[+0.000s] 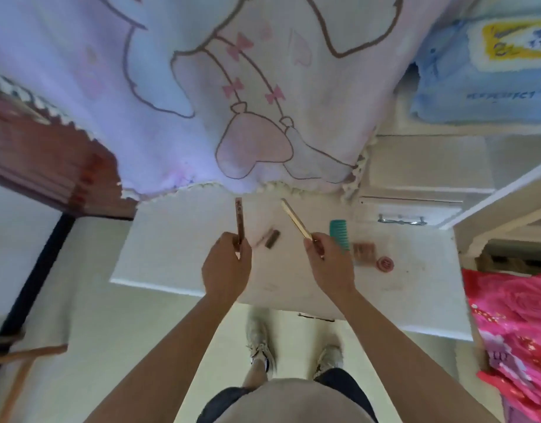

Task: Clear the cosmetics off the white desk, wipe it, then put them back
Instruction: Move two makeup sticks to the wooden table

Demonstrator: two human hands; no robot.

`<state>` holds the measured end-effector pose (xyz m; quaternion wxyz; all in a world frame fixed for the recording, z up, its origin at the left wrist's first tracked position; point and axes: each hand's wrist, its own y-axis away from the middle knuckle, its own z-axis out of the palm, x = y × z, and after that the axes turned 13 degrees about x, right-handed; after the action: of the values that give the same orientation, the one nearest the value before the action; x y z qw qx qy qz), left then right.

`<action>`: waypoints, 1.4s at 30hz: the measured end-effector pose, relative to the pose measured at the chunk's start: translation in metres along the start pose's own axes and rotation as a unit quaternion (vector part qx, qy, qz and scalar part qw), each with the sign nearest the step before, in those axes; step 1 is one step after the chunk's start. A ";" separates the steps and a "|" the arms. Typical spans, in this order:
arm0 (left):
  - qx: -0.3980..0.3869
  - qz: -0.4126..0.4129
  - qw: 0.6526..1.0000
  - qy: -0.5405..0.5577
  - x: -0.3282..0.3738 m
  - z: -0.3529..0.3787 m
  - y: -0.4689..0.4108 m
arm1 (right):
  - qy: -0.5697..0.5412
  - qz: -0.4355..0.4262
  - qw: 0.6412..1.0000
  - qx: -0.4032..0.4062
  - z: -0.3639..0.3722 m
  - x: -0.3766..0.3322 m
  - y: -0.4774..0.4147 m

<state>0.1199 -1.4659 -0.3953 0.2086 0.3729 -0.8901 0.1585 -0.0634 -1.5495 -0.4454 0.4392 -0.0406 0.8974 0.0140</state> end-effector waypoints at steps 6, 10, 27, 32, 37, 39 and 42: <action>0.179 -0.097 0.978 0.036 -0.089 -0.125 0.016 | -0.093 -0.118 0.985 -0.091 0.062 -0.118 0.044; 0.284 -0.138 0.948 0.035 -0.171 -0.216 0.044 | -0.145 -0.199 0.958 -0.144 0.116 -0.213 0.113; 0.469 -0.377 0.797 -0.046 -0.558 -0.501 0.242 | -0.228 -0.288 0.827 -0.426 0.367 -0.458 0.539; 0.474 -0.410 0.778 -0.051 -0.639 -0.520 0.224 | -0.224 -0.309 0.806 -0.453 0.440 -0.496 0.580; 0.453 -0.422 0.784 -0.055 -0.728 -0.537 0.160 | -0.227 -0.309 0.801 -0.459 0.542 -0.547 0.598; 0.449 -0.427 0.783 -0.060 -0.765 -0.551 0.128 | -0.222 -0.309 0.801 -0.462 0.584 -0.576 0.602; 0.440 -0.437 0.782 -0.064 -0.817 -0.582 0.080 | -0.207 -0.308 0.804 -0.464 0.644 -0.628 0.609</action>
<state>0.7282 -0.6690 -0.3035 0.0111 0.7825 -0.4765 0.4007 0.7754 -0.8654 -0.3510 0.5246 -0.5102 0.6115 0.3009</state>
